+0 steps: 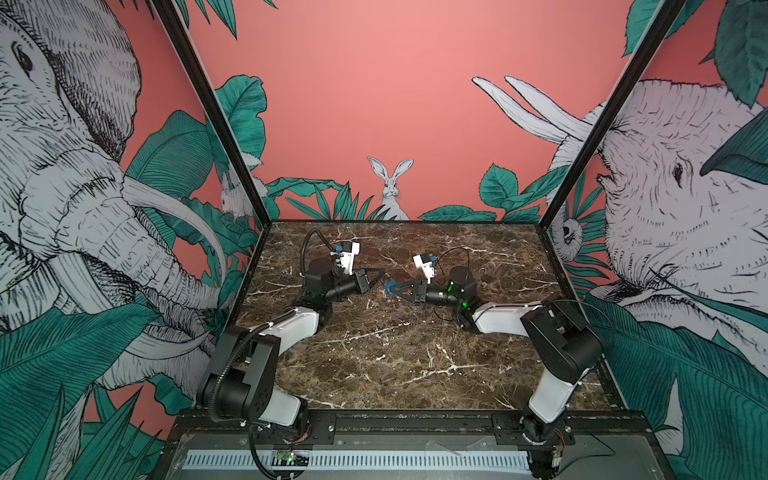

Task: Lock with the key

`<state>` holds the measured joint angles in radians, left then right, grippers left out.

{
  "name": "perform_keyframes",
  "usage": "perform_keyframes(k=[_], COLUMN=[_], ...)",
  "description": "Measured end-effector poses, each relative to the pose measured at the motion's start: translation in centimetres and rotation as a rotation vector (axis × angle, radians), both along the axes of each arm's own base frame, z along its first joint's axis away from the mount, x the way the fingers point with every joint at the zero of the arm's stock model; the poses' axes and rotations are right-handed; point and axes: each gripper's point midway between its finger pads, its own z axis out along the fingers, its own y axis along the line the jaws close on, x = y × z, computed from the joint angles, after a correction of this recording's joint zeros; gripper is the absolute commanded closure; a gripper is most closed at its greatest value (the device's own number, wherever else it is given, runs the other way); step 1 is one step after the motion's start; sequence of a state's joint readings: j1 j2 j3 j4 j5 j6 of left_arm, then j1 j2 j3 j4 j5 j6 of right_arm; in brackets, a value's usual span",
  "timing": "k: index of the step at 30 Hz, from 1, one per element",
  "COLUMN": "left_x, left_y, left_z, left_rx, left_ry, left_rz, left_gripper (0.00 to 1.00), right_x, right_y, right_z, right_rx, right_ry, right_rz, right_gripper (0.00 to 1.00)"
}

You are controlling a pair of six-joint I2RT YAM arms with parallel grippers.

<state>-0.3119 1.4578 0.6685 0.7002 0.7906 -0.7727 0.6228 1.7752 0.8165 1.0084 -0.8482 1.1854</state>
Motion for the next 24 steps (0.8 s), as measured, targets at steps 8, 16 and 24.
perform_keyframes(k=[8,16,24], left_x=[0.16,0.4,0.62], left_y=[-0.01,-0.11,-0.18], left_z=[0.08,-0.1,-0.62], left_rx=[-0.001,0.0,0.003], left_ry=[0.005,0.012,0.025], left_rz=[0.002,-0.002,-0.003], left_gripper=[0.98,0.98,0.95], right_x=[0.02,0.08,0.25], right_y=[0.01,-0.01,0.07], right_z=[-0.1,-0.2,-0.46], right_rx=[-0.001,-0.004,-0.015], right_ry=[0.002,0.008,0.034], right_rz=[0.0,-0.004,-0.004], right_gripper=[1.0,1.0,1.0])
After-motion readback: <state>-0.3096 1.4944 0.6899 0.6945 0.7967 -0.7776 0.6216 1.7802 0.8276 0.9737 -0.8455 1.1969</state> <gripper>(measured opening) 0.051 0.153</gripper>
